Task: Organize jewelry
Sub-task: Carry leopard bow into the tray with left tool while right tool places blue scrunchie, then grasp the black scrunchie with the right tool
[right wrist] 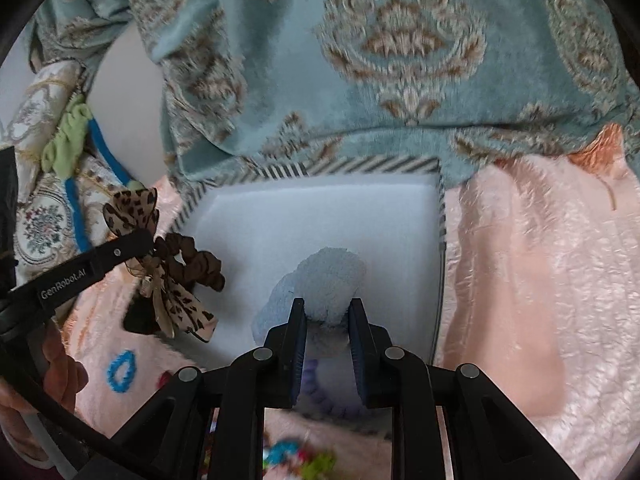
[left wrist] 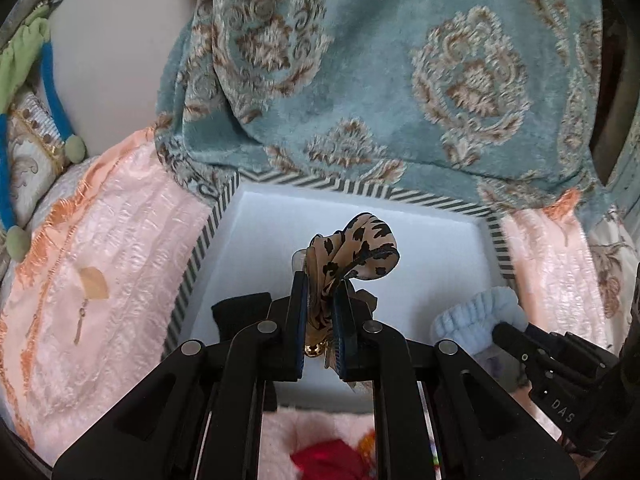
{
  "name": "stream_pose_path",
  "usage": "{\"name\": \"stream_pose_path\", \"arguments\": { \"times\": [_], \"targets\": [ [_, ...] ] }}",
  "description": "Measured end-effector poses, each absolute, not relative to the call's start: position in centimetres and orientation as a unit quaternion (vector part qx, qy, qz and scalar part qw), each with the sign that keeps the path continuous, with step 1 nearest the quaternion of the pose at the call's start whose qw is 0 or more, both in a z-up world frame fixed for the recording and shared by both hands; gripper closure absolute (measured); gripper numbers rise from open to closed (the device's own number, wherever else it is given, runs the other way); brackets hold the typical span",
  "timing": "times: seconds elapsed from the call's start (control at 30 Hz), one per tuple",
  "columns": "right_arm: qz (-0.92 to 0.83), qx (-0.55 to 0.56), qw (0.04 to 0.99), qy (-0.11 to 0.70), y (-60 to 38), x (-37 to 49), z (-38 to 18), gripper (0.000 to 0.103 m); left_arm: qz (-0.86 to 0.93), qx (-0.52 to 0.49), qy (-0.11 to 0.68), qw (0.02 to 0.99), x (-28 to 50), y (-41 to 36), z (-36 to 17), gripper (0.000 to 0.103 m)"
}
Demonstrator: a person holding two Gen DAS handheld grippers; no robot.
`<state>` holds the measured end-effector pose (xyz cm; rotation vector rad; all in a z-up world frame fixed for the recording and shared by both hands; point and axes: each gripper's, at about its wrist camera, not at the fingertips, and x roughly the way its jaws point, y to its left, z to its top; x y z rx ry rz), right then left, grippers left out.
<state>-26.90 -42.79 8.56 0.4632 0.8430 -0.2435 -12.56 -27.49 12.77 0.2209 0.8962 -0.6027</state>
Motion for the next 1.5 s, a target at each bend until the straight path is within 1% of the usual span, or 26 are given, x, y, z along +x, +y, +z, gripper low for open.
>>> {"name": "stream_pose_path", "arguments": {
  "times": [0.13, 0.17, 0.2, 0.23, 0.27, 0.3, 0.37, 0.5, 0.63, 0.7, 0.73, 0.77, 1.17, 1.5],
  "targets": [
    [-0.128, 0.213, 0.873, 0.420, -43.0, -26.3, 7.0, 0.083, -0.275, 0.114, 0.438, 0.848, -11.9, -27.9, 10.4, 0.093],
    [-0.133, 0.208, 0.872, 0.422, -43.1, -26.3, 6.8, 0.074, -0.271, 0.119, 0.439, 0.848, -11.7, -28.0, 9.8, 0.093],
    [-0.138, 0.204, 0.872, 0.424, -43.1, -26.3, 6.8, 0.069, -0.269, 0.120, 0.441, 0.848, -11.6, -28.0, 9.4, 0.091],
    [-0.145, 0.199, 0.871, 0.426, -43.2, -26.3, 6.8, 0.058, -0.267, 0.119, 0.443, 0.848, -11.5, -27.9, 9.2, 0.089],
    [-0.152, 0.193, 0.871, 0.425, -43.2, -26.4, 6.9, 0.057, -0.266, 0.118, 0.445, 0.847, -11.4, -27.9, 9.1, 0.081],
    [-0.153, 0.192, 0.873, 0.423, -43.3, -26.6, 7.1, 0.057, -0.265, 0.115, 0.447, 0.847, -11.4, -27.6, 9.1, 0.068],
    [-0.153, 0.195, 0.875, 0.415, -43.2, -27.2, 7.8, 0.056, -0.272, 0.098, 0.444, 0.848, -11.6, -26.8, 9.7, 0.056],
    [-0.151, 0.202, 0.880, 0.403, -42.6, -28.4, 9.2, 0.056, -0.275, 0.096, 0.428, 0.855, -13.0, -25.3, 11.4, 0.050],
    [-0.145, 0.202, 0.886, 0.391, -40.9, -30.1, 10.7, 0.055, -0.274, 0.099, 0.422, 0.858, -14.9, -23.7, 12.8, 0.050],
    [-0.147, 0.194, 0.888, 0.389, -39.8, -30.8, 11.4, 0.049, -0.273, 0.099, 0.417, 0.861, -16.0, -22.8, 13.3, 0.050],
    [-0.148, 0.191, 0.890, 0.388, -39.3, -31.0, 11.7, 0.043, -0.271, 0.100, 0.416, 0.862, -16.4, -22.4, 13.5, 0.050],
    [-0.150, 0.186, 0.892, 0.383, -38.6, -31.6, 12.2, 0.041, -0.270, 0.101, 0.414, 0.864, -17.0, -22.0, 13.7, 0.050],
    [-0.150, 0.170, 0.902, 0.367, -33.7, -35.9, 15.4, 0.040, -0.267, 0.110, 0.380, 0.879, -24.0, -17.2, 16.3, 0.050],
    [-0.147, 0.164, 0.906, 0.362, -31.1, -38.7, 17.2, 0.040, -0.267, 0.113, 0.367, 0.884, -27.5, -14.6, 17.8, 0.050]
  ]
}}
